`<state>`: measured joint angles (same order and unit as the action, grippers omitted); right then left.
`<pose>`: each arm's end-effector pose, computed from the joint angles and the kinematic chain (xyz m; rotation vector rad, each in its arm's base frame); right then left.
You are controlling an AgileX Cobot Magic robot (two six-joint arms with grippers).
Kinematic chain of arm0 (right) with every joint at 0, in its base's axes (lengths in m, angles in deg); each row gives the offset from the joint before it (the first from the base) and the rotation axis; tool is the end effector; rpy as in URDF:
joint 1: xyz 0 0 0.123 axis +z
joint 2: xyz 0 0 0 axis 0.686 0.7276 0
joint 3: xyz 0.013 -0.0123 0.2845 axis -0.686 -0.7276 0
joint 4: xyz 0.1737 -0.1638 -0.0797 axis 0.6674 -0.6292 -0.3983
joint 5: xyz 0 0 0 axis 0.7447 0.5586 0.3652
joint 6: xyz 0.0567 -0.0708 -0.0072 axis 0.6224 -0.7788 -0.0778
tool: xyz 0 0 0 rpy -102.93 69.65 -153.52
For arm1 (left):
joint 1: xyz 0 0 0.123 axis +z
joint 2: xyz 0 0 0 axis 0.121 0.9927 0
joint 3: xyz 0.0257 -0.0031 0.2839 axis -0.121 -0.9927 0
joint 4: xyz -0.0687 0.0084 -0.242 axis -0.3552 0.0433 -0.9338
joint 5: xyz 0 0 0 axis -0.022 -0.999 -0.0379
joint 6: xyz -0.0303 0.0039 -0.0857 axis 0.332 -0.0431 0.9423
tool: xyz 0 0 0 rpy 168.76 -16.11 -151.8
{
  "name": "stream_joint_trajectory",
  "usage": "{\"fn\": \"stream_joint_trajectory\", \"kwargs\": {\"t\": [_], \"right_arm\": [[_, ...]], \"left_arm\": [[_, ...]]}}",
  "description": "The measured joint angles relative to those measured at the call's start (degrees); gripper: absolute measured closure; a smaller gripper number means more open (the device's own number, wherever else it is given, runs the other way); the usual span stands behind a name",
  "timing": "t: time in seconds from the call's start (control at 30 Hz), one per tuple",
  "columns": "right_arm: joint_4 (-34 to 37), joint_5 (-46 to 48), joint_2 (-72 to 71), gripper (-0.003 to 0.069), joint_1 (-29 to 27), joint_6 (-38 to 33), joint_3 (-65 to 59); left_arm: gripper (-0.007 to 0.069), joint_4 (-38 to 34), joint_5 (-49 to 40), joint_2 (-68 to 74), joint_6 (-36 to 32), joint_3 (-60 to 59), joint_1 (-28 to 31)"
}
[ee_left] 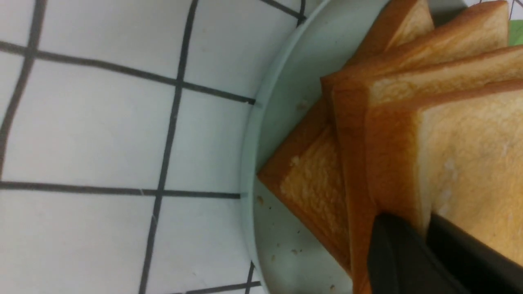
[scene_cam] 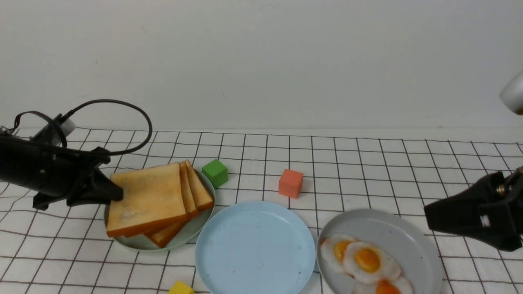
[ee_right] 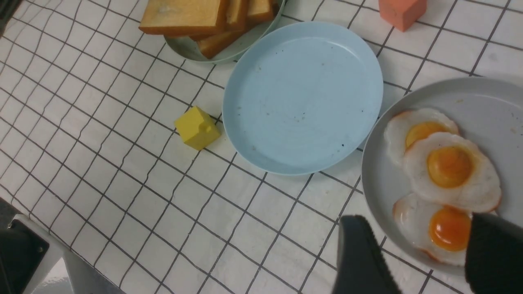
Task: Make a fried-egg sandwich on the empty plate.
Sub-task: Use the left arm to grab a slice of bread, then use the left arm to put a slice of bread into the empty plate in the middle
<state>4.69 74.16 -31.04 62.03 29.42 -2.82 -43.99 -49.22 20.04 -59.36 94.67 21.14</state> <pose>0.1553 0.0891 0.3587 -0.4615 2.3410 0.6648 0.3618 0.0382 0.1789 -0.3569 2.6561 -0.8049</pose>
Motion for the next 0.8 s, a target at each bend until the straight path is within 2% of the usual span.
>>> {"fn": "stream_joint_trajectory", "kwargs": {"t": [0.43, 0.53, 0.6, 0.7, 0.73, 0.8], "right_arm": [[0.0, 0.18, 0.0, 0.0284, 0.0, -0.02, 0.0], [0.0, 0.18, 0.0, 0.0284, 0.0, -0.02, 0.0], [0.0, 0.18, 0.0, 0.0284, 0.0, -0.02, 0.0], [0.0, 0.18, 0.0, 0.0284, 0.0, -0.08, 0.0], [0.0, 0.18, 0.0, 0.0284, 0.0, -0.08, 0.0], [0.0, 0.18, 0.0, 0.0284, 0.0, -0.08, 0.0]], "left_arm": [[0.0594, 1.3, -3.64, -6.57, -0.35, 1.81, 0.0], [0.0594, 0.16, -5.81, -10.15, -0.96, 1.81, -1.85], [0.0594, -1.14, -6.43, -11.23, -1.43, 1.81, -4.83], [0.0594, -2.58, -5.69, -11.07, -0.71, 1.81, -12.73], [0.0594, -2.69, -5.55, -10.96, -0.49, 1.81, -13.27], [0.0594, -3.03, -2.16, -9.03, 1.44, 1.81, -20.19]]}}
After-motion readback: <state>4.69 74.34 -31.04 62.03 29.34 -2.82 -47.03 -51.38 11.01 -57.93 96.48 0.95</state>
